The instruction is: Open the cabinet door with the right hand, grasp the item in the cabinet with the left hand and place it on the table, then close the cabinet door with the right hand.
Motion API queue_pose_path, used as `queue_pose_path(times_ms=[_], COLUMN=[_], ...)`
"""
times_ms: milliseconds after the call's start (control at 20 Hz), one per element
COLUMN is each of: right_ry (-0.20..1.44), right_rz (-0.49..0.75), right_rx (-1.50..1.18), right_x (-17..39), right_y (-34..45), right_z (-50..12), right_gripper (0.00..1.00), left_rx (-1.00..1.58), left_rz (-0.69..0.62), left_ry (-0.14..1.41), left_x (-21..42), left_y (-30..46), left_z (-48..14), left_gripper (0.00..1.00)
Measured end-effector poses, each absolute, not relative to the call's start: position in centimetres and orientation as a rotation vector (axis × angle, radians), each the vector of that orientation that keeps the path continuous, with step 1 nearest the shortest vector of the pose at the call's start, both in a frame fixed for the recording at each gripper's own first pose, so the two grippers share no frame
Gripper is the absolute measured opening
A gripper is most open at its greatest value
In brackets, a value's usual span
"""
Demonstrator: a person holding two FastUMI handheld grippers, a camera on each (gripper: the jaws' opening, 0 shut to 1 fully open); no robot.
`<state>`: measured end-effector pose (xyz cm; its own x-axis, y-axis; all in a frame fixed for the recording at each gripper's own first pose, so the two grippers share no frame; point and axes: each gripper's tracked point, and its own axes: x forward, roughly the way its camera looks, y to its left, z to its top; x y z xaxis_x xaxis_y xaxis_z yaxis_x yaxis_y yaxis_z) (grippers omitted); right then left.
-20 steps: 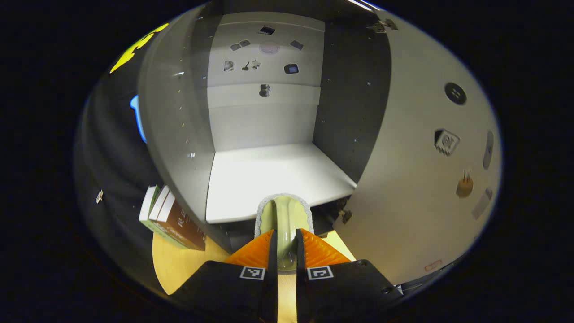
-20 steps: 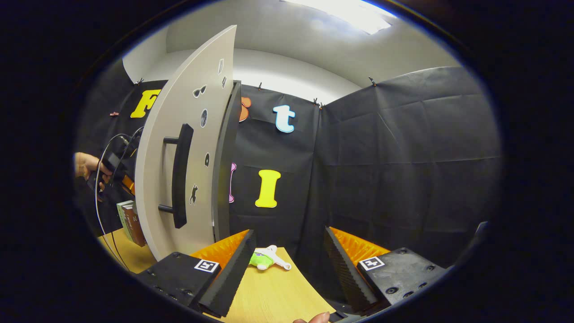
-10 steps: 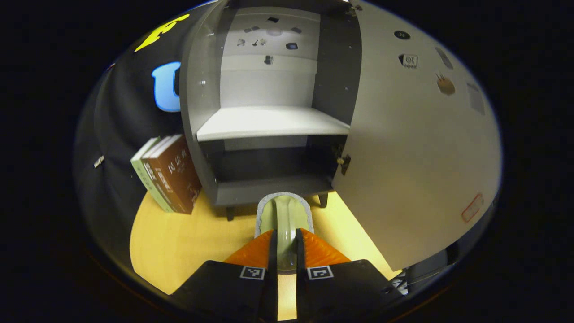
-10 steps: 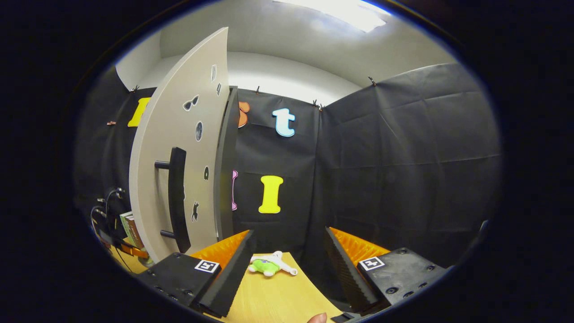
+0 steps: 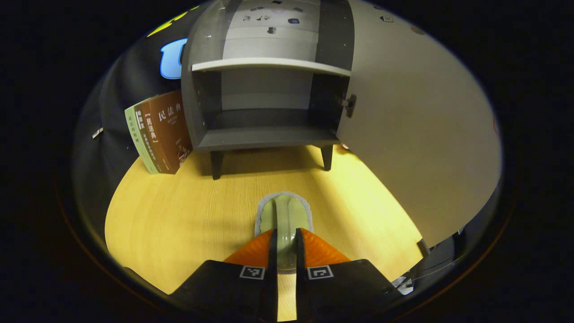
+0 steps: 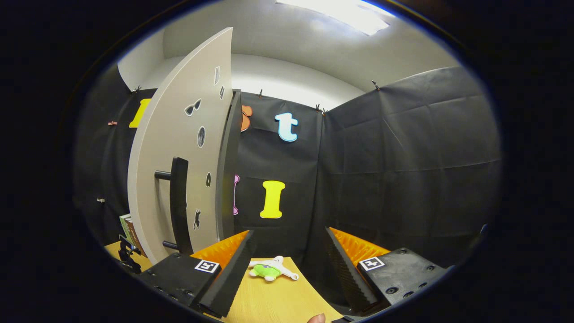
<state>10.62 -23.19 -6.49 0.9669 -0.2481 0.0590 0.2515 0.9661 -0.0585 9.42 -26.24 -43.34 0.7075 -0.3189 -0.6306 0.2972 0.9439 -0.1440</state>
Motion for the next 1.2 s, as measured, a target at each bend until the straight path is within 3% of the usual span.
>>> queue_pose_path(times_ms=[400, 600, 650, 700, 950, 1200], right_ry=[-0.034, -0.033, -0.032, -0.031, -0.039, -0.037], right_rz=[-0.261, -0.258, -0.256, -0.255, -0.254, -0.229], right_rx=[-0.076, -0.096, -0.097, -0.096, -0.067, -0.042], right_x=[10.4, 10.3, 10.3, 10.3, 10.4, 10.5], right_y=[-23.8, -23.7, -23.7, -23.7, -23.9, -23.6], right_z=[-7.0, -7.1, -7.1, -7.2, -7.0, -6.7], right_gripper=[0.97, 0.97, 1.0, 0.97, 0.97, 0.97], left_rx=[-0.007, 0.006, 0.015, 0.03, 0.087, 0.071], left_rz=[-0.327, -0.329, -0.332, -0.338, -0.368, -0.355], left_ry=[0.757, 0.763, 0.753, 0.737, 0.688, 0.561], left_x=[8.5, 8.1, 8.2, 8.2, 7.9, 8.1], left_y=[-26.4, -26.2, -26.1, -26.1, -26.2, -25.4], left_z=[-49.3, -49.8, -49.5, -49.1, -47.0, -39.3], left_gripper=[0.2, 0.25, 0.29, 0.34, 0.97, 0.97])
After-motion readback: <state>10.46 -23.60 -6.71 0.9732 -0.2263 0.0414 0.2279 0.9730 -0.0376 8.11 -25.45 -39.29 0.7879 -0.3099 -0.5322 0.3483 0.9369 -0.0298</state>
